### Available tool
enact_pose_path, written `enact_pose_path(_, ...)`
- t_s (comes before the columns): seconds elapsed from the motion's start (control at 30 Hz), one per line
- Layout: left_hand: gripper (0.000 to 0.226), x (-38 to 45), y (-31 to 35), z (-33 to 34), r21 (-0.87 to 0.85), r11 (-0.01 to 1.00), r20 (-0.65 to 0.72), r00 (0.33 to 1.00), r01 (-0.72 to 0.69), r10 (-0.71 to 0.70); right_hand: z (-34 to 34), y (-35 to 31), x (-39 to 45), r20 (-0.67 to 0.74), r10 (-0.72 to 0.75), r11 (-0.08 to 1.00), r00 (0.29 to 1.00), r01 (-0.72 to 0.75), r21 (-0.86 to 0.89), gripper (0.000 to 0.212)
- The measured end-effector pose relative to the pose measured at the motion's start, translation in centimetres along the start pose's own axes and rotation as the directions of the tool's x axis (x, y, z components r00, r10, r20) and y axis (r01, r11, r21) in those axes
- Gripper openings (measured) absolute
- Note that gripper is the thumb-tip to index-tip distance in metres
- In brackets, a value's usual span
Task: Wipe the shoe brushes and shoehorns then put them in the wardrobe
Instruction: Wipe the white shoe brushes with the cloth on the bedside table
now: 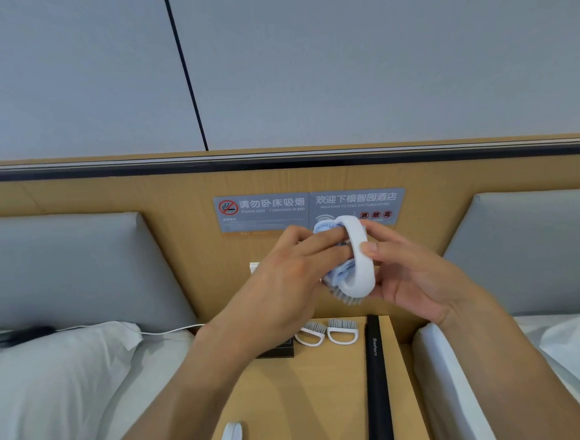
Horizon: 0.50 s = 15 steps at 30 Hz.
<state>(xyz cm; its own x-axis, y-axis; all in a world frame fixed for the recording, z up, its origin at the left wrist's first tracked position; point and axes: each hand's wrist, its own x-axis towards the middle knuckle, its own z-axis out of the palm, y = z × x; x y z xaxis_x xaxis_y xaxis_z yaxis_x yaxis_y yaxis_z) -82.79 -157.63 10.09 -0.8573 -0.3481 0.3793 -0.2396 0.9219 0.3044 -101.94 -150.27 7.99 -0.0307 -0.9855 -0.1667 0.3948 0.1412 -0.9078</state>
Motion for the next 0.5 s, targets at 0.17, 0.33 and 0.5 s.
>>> enact_pose_path(0.17, 0.058, -0.3, -0.2, -0.4, -0.215, 0.976, 0.068, 0.996, -0.038, 0.054, 0.1, 0.0, 0.1, -0.051, -0.011, 1.000, 0.999, 0.012, 0.017, 0.056)
enact_pose_path(0.33, 0.055, -1.3, -1.4, -0.6, -0.572, 0.804, 0.190, 0.980, 0.161, -0.061, 0.5, 0.5, 0.2, -0.115, 0.001, 0.999, 0.993, 0.004, 0.042, 0.050)
enact_pose_path(0.5, 0.032, -1.8, -1.9, 1.1, -0.733, 0.645, 0.134, 0.976, 0.216, -0.174, 1.2, 1.4, 0.4, -0.192, 0.011, 0.999, 0.981, -0.001, 0.052, 0.051)
